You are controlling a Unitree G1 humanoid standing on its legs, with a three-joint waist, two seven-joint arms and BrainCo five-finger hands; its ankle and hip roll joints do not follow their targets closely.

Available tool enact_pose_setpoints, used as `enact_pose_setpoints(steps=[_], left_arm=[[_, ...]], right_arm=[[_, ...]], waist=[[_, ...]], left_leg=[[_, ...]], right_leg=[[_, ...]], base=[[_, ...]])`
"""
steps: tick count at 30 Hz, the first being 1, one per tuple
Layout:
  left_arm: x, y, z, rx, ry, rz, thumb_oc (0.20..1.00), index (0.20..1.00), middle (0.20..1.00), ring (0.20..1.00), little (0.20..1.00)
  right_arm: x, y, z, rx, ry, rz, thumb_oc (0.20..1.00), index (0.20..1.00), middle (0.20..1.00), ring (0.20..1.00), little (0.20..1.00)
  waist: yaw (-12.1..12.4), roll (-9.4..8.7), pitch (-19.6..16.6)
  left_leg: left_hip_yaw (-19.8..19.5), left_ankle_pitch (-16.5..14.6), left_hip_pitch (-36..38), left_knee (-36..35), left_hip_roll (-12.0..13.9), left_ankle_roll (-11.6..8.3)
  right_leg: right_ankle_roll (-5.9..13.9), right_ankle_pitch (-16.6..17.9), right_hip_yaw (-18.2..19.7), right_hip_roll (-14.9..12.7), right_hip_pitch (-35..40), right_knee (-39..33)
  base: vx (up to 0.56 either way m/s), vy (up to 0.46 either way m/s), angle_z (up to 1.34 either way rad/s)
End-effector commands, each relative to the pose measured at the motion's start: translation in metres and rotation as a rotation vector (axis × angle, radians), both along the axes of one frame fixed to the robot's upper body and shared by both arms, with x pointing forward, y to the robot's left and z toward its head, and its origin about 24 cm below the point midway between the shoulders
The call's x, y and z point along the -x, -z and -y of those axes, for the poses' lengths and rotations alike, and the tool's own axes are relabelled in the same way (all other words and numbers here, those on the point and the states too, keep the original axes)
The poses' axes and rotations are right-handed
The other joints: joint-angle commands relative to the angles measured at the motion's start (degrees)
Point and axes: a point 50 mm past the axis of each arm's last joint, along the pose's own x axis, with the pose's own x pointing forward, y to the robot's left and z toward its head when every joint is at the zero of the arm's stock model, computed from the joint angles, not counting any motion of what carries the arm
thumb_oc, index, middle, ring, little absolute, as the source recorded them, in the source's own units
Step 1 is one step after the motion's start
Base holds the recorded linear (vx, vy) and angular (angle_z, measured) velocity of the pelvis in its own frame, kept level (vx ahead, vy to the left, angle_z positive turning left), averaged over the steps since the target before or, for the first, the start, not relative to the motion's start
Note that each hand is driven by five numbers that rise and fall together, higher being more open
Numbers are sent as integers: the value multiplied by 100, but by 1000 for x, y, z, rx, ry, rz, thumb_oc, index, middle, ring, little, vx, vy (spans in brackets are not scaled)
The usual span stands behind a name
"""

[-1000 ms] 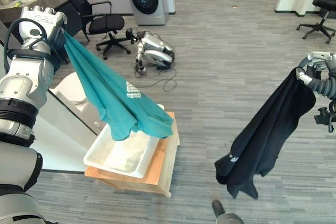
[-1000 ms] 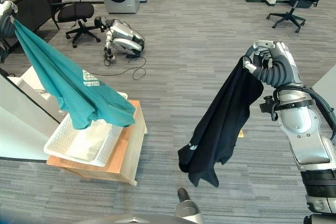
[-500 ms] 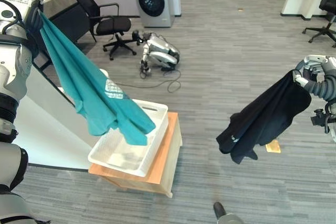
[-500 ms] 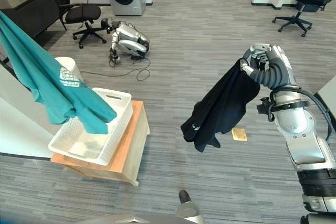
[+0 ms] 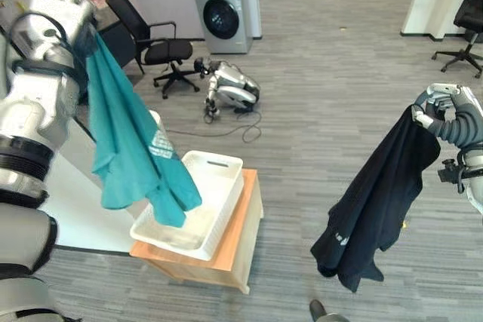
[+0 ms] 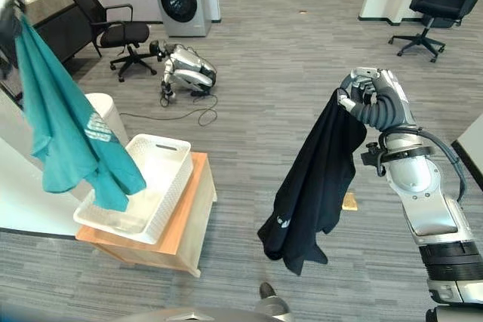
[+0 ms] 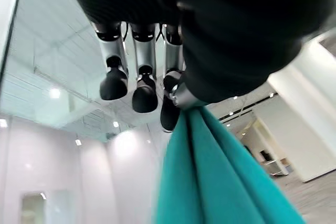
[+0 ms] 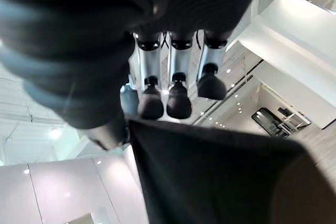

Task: Pick up bed clothes into laundry basket.

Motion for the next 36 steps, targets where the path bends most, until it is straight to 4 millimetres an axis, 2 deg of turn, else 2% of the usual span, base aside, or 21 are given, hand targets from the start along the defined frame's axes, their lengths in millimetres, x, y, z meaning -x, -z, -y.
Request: enact_pose_setpoints(steps=[1,4,11,14,15,16,22,23,27,29,30,31,32,33,34,35,36], left_arm=[[0,-30,2,62,11,127,200,200,200,200,200],[-7,-21,12,118,46,123,200,200,200,200,200],[-22,-2,23,198,50,53,200,200,200,200,200],[-27,22,12,227,-39,-57,200,200,200,200,200],[-28,29,8,236,-73,-91,884,884,884,884,884],[-28,34,4,235,-100,-121,1000,1000,1000,1000,1000],[-20,51,-10,212,-170,-193,1000,1000,1000,1000,1000],[-14,53,-18,208,-188,-194,1000,1000,1000,1000,1000],[3,40,-30,179,-171,-123,1000,1000,1000,1000,1000],[10,37,-24,191,-112,-88,1000,1000,1000,1000,1000],[12,39,-24,193,-112,-91,1000,1000,1000,1000,1000],[10,46,-7,312,-3,-94,1000,1000,1000,1000,1000],[12,51,5,461,95,-88,1000,1000,1000,1000,1000],[14,52,4,467,95,-89,1000,1000,1000,1000,1000],[31,63,17,665,264,-95,1000,1000,1000,1000,1000],[37,71,26,764,357,-106,1000,1000,1000,1000,1000],[44,69,35,854,474,-121,1000,1000,1000,1000,1000]], right_arm=[[-1,-51,-13,37,-58,209,200,200,200,200,200],[-4,-59,-14,33,-59,231,200,200,200,200,200],[-11,-68,-7,-23,-13,277,200,200,200,200,200],[-13,-71,-4,-56,3,298,200,200,200,200,200],[-12,-73,-4,-68,5,312,200,200,200,200,200],[-10,-75,-2,-74,11,327,200,200,200,200,200],[2,-79,9,-76,37,354,200,200,200,200,200],[6,-78,11,-66,46,355,200,200,200,200,200],[10,-75,15,-61,70,351,200,200,200,200,200],[11,-67,21,-66,93,317,200,200,200,200,200],[11,-66,21,-64,92,315,200,200,200,200,200],[13,-52,31,-94,140,264,200,200,200,200,200],[14,-44,39,-120,177,242,200,200,200,200,200],[15,-44,39,-118,176,241,200,200,200,200,200],[18,-30,46,-115,226,186,200,200,200,200,200],[18,-27,49,-100,254,165,200,200,200,200,200],[17,-25,52,-73,275,138,200,200,200,200,200]], waist=[[145,55,73],[49,73,374],[-39,73,679],[-38,35,741],[-36,19,739],[-23,-8,743],[131,-143,714],[221,-197,695],[512,-383,675],[647,-519,690],[638,-515,690],[702,-648,758],[785,-728,841],[764,-718,848],[852,-754,838],[906,-775,809],[889,-793,740]], left_leg=[[-63,-429,261,84,193,-192],[-57,-330,24,84,190,-196],[-12,-169,-592,84,201,-183],[6,-125,-730,93,239,-176],[16,-116,-755,94,258,-180],[15,-113,-764,95,275,-184],[-58,-127,-731,89,357,-184],[-85,-137,-711,86,367,-178],[-206,-181,-686,84,385,-152],[-257,-244,-675,93,365,-126],[-266,-247,-660,93,358,-123],[11,-207,-716,281,465,-110],[285,-314,-801,657,594,-118],[260,-310,-847,730,614,-117],[603,-417,-861,1005,745,-69],[654,-410,-883,995,754,-102],[657,-348,-919,964,779,-117]], right_leg=[[538,-678,-366,-449,-389,736],[538,-624,-245,-448,-733,796],[538,-402,-71,-419,-1464,839],[538,-375,-61,-391,-1598,850],[538,-379,-62,-382,-1612,852],[538,-382,-69,-376,-1612,846],[538,-466,-176,-391,-1512,834],[538,-508,-213,-384,-1467,835],[538,-610,-288,-374,-1341,845],[538,-681,-320,-378,-1217,857],[538,-691,-328,-386,-1196,857],[538,-783,-443,-526,-997,826],[538,-861,-753,-698,-840,860],[538,-830,-768,-697,-838,856],[538,-838,-1277,-828,-600,879],[538,-802,-1433,-859,-486,874],[538,-766,-1508,-864,-425,834]], base=[[-82,16,-5],[-162,44,-8],[-133,18,-11],[-88,-23,-7],[-48,-38,-9],[-27,-47,-9],[8,-46,5],[20,-30,19],[14,-35,16],[17,-43,22],[-26,-73,44],[-78,-91,51],[-103,-102,56],[-78,-11,144],[-25,47,159],[13,86,175],[30,95,104]])
